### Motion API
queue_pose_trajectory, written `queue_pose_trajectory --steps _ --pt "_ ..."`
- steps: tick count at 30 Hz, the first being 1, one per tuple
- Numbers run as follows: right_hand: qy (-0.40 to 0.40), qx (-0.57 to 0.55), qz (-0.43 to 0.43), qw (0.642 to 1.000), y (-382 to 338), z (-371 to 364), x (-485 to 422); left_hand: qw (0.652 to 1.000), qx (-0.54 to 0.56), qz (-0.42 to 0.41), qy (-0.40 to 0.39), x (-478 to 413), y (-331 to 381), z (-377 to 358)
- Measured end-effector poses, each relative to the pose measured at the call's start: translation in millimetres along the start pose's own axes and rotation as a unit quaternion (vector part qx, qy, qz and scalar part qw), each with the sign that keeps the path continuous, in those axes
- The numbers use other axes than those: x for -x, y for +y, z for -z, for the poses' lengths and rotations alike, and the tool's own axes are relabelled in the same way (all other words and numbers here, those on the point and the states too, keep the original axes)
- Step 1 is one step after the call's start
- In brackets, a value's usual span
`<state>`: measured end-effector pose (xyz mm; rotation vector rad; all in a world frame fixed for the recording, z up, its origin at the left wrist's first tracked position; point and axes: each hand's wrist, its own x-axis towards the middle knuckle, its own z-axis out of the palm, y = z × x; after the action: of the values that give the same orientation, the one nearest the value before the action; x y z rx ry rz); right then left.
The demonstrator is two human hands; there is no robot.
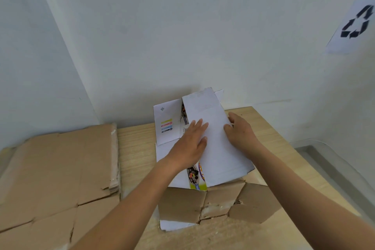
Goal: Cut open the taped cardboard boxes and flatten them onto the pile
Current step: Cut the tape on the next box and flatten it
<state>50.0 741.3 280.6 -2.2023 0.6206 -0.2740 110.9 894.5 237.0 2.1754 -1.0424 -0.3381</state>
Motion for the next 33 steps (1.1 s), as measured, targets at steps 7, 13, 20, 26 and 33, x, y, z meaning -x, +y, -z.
queue_pose_trajectory --steps 7,13,20,26,33 --pt "-0.069 -0.123 0.023 0.99 -17.7 19.3 -3.3 0.998 0.058 0.028 0.016 -4.7 3.3 -2.3" --pt "-0.085 -0.205 0.038 0.974 -34.1 12.8 -3.0 0.982 0.173 0.049 0.063 -9.4 26.6 22.2" --pt "-0.138 -0.252 0.05 0.957 -49.1 -16.4 5.2 0.955 0.26 0.073 0.124 -11.1 36.3 57.1" --pt "-0.152 -0.173 0.067 0.971 -37.7 -27.7 8.2 0.952 0.244 0.106 0.148 1.2 24.6 73.7" --pt "-0.148 0.211 0.131 0.957 8.8 -40.2 10.9 0.947 0.247 0.156 0.133 26.1 -10.8 84.8"
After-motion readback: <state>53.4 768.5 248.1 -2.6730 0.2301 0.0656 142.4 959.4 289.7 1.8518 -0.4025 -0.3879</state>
